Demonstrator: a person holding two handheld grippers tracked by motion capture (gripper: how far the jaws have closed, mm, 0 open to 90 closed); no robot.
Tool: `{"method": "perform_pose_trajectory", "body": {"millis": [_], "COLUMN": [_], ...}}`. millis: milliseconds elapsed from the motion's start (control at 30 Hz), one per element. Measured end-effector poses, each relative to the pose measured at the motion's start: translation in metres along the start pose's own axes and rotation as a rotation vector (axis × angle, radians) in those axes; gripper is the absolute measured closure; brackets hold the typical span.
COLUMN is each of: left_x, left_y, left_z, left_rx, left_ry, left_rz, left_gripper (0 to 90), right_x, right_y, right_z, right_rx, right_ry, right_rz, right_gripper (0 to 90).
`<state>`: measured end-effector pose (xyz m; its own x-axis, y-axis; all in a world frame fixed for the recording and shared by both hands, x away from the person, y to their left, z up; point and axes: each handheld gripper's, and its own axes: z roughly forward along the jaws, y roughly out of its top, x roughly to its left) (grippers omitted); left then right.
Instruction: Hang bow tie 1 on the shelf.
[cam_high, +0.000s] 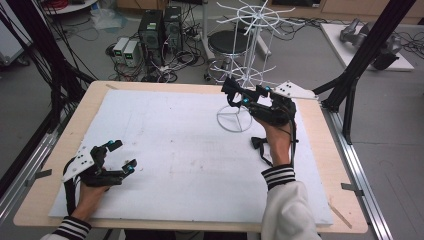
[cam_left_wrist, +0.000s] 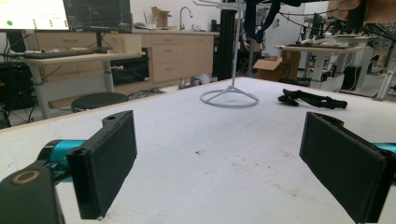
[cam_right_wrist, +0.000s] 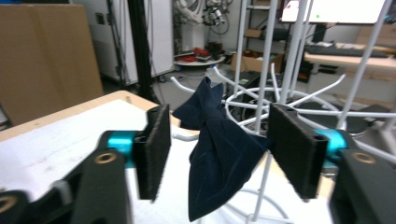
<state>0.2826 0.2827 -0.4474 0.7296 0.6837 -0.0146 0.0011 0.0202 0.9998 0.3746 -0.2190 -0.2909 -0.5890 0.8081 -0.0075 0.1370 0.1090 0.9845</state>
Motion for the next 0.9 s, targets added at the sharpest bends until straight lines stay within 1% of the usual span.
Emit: {"method": "perform_pose_trajectory", "body": {"millis": [67,133,267,400,467,567,667,700,800,833,867,900], "left_x": [0.000,0.000,0.000,0.000,0.000,0.000,-0.001,-0.001,-0.002,-0.002,-0.003,-0.003], "left_y": [-0.001,-0.002,-0.003,-0.004,-0.004,-0.004,-0.005,-0.006,-0.007,-0.007,-0.007,-0.007], "left_z": [0.000,-0.001,-0.002,-0.003,-0.003,-0.003,-0.002,-0.001,0.000,-0.001,-0.001,-0.001], "left_rx": [0.003,0.003,-0.001,-0.002,-0.012,-0.016,-0.015,-0.014,-0.015,-0.013,-0.017,-0.019], "left_ry": [0.000,0.003,0.006,0.010,0.012,0.016,0.022,0.024,0.029,0.029,0.031,0.034], "left_rz": [0.005,0.003,-0.003,-0.002,-0.005,-0.005,-0.004,-0.002,0.003,0.009,0.003,0.009], "left_gripper": [11.5,11.5,11.5,11.6,11.5,11.5,11.6,11.6,11.6,11.5,11.6,11.6], "right_x": [0.000,0.001,0.003,0.005,0.005,0.006,0.007,0.007,0.008,0.007,0.006,0.005], "right_y": [0.000,0.001,0.004,0.006,0.008,0.010,0.010,0.009,0.001,-0.001,-0.004,-0.008], "right_z": [-0.001,-0.003,-0.009,-0.017,-0.021,-0.033,-0.048,-0.053,-0.065,-0.069,-0.073,-0.076], "right_rx": [-0.003,-0.003,-0.028,-0.039,-0.050,-0.074,-0.110,-0.118,-0.115,-0.111,-0.110,-0.110], "right_ry": [-0.009,-0.014,-0.011,-0.011,-0.008,-0.006,0.009,0.010,0.015,0.017,0.018,0.017], "right_rz": [-0.004,-0.007,-0.014,-0.025,-0.024,-0.031,-0.029,-0.035,-0.044,-0.046,-0.043,-0.044], "right_gripper": [31.1,28.8,21.9,18.4,16.0,12.8,12.7,12.7,12.6,12.6,12.6,12.6]}}
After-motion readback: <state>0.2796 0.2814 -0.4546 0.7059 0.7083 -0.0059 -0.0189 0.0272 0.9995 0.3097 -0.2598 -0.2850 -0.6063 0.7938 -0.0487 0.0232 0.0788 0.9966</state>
